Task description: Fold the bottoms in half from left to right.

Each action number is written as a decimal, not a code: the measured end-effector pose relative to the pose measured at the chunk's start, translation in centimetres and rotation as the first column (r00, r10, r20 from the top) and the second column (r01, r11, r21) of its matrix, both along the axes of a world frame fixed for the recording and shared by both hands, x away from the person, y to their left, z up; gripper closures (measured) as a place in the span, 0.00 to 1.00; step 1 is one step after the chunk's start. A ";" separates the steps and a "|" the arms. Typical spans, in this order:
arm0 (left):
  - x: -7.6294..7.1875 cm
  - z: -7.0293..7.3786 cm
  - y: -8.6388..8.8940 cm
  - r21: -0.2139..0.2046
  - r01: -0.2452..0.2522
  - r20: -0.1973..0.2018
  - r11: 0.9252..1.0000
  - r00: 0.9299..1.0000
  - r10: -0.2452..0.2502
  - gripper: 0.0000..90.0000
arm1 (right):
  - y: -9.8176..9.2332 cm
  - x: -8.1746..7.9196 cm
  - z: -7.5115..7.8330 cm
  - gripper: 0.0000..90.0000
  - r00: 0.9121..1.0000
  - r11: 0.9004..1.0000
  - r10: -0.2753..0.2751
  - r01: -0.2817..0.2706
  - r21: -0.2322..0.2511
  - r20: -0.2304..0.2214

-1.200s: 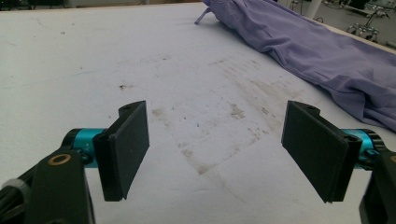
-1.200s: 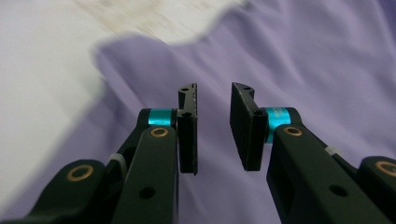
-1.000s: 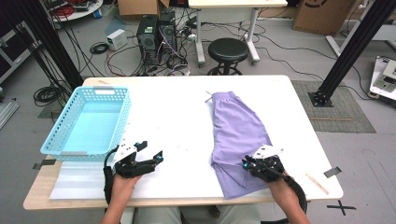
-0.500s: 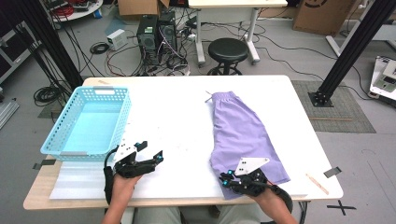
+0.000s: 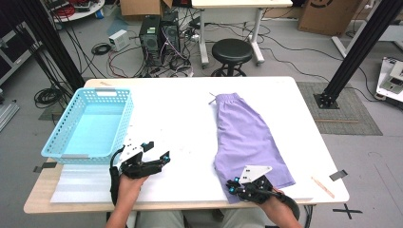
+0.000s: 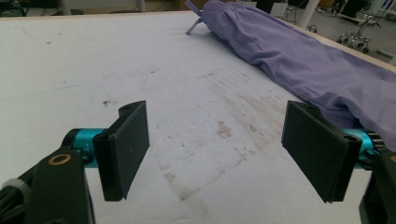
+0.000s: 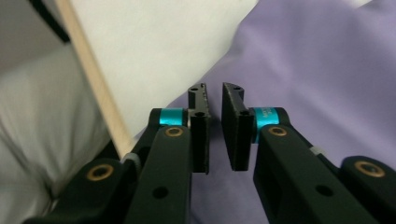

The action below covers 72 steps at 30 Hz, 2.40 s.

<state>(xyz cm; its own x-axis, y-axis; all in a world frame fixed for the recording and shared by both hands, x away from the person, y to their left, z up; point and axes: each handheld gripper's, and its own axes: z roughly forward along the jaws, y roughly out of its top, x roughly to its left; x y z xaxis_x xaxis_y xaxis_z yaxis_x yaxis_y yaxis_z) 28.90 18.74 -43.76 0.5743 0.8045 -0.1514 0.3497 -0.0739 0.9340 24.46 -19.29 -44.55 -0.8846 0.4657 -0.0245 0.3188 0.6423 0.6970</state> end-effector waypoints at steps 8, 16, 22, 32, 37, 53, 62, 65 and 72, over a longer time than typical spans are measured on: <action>0.9 0.4 -1.9 -0.016 0.022 -0.024 1.000 0.999 -0.023 0.26 | -1.1 -0.7 0.2 0.90 0.997 0.996 0.067 -0.064 0.058 -0.044; 1.9 0.7 -3.7 -0.023 0.046 -0.036 0.999 0.998 -0.047 0.26 | -6.3 1.0 1.7 0.81 0.956 0.948 -0.288 0.275 0.161 0.056; 2.3 0.7 -4.7 -0.016 0.049 -0.041 0.999 0.998 -0.050 0.26 | -12.4 1.6 1.4 0.86 0.846 0.850 -0.526 0.518 0.100 0.087; 2.6 0.2 -5.7 0.002 0.059 -0.055 0.998 0.997 -0.059 0.26 | -14.5 0.5 0.2 0.92 0.848 0.848 -0.530 0.529 0.031 0.018; 2.7 0.2 -5.9 0.004 0.061 -0.055 0.998 0.997 -0.060 0.26 | -14.7 0.5 0.1 0.92 0.844 0.844 -0.536 0.535 0.030 0.009; 3.0 0.1 -5.6 0.005 0.050 -0.062 0.999 0.997 -0.050 0.26 | -15.4 -0.4 0.9 1.00 0.837 0.838 -0.545 0.546 -0.006 0.043; 3.2 0.0 -5.2 -0.004 0.037 -0.061 0.999 0.997 -0.037 0.26 | -15.9 0.0 1.1 0.74 0.832 0.832 -0.554 0.553 0.051 0.012; 3.4 0.1 -4.7 -0.016 0.023 -0.058 1.000 0.998 -0.024 0.26 | -15.4 0.9 1.9 0.59 0.834 0.831 -0.551 0.544 0.118 0.038; 4.2 1.0 -3.8 -0.016 0.018 -0.026 1.000 0.999 -0.019 0.26 | -11.9 5.5 3.5 0.36 0.871 0.869 -0.481 0.459 0.184 0.097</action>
<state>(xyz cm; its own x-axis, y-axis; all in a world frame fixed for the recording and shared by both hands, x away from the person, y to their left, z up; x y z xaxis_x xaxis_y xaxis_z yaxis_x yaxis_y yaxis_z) 33.07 14.94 -42.74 0.5849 0.7912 -0.1787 0.3723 -0.0662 0.9257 29.98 -31.18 -41.02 -0.5530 0.8329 -0.0245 0.4520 0.3245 0.8309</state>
